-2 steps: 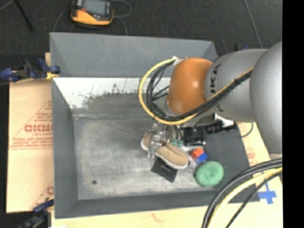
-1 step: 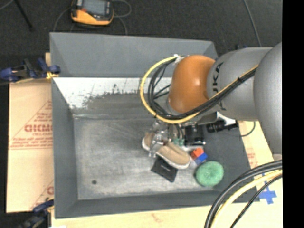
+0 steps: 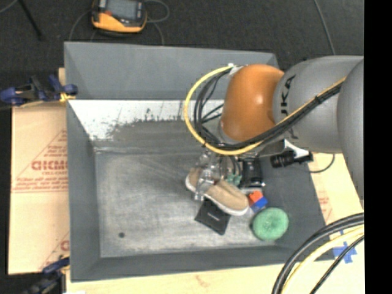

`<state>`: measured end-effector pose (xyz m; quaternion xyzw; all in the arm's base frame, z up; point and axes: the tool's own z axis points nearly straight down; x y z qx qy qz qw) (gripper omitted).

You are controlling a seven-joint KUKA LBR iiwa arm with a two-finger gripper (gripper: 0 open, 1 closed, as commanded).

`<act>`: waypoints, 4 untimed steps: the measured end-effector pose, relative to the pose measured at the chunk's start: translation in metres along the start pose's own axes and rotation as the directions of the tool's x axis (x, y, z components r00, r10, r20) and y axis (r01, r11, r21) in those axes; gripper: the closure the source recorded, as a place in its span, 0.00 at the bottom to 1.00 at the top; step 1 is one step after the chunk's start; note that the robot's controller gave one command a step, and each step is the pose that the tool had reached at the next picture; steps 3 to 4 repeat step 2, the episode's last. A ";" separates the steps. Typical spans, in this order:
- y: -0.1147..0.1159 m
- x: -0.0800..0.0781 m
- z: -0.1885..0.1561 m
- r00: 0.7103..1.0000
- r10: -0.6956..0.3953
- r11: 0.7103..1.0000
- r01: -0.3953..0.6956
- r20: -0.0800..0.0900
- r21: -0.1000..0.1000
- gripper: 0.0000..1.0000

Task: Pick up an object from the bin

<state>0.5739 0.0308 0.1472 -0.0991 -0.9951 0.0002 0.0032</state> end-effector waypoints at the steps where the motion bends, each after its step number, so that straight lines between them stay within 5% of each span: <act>1: 0.000 -0.001 -0.021 1.000 0.000 1.000 0.000 0.007 -0.002 1.00; 4: 0.000 -0.003 -0.034 1.000 0.000 1.000 0.000 0.014 -0.003 1.00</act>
Offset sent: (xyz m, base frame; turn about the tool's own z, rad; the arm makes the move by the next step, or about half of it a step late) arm 0.0000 0.0001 0.0470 0.0000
